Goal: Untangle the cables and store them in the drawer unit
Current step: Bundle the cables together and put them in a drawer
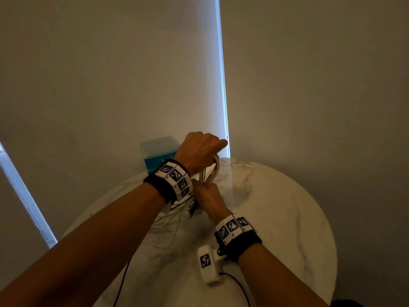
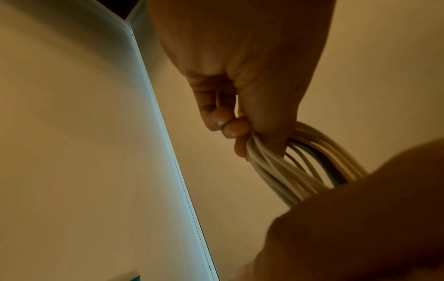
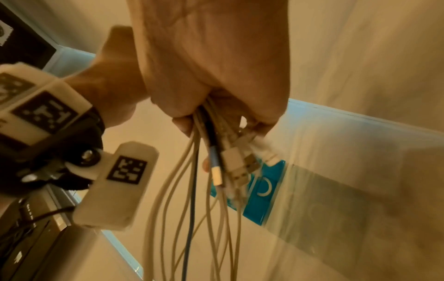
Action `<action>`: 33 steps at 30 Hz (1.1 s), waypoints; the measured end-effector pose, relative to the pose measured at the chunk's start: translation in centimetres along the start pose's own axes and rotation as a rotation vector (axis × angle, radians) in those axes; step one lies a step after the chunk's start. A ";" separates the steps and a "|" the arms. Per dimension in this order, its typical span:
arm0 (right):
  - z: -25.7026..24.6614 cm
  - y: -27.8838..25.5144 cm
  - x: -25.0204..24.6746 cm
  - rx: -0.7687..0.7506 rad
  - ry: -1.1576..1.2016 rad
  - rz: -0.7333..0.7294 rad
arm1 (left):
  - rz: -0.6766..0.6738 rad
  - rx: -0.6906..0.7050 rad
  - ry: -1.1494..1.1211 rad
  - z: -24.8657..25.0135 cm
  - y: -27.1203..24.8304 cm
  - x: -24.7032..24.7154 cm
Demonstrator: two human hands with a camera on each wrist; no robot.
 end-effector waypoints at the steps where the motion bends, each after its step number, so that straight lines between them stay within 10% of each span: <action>1: 0.0 0.0 0.3 -0.008 0.017 -0.010 | 0.027 0.027 -0.009 0.2 0.0 -0.4; 9: 0.1 -0.5 0.1 -0.091 0.050 -0.016 | 0.141 0.106 -0.066 1.9 -1.1 -1.8; 12: 0.6 -0.2 -0.6 -0.089 0.082 0.038 | 0.037 -0.080 -0.479 -0.9 -3.3 0.9; 15: 1.0 0.3 -1.4 -0.081 0.193 0.060 | -0.258 -0.284 -0.827 -2.2 -7.5 4.9; 21: 1.6 0.8 -1.4 0.068 0.342 0.041 | -0.807 -0.161 -0.866 0.7 -13.9 10.9; 33: 1.6 1.1 -0.5 0.094 0.885 -0.110 | -0.652 -0.230 -0.999 2.9 -13.6 11.6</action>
Point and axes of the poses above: each hand's wrist, its own y-axis towards the middle knuckle, its own x-axis out of the palm, z = x × y, the point moved 9 cm from there along y, towards the middle knuckle, and after that the axes turned 4 degrees about x, right-handed, at the moved point
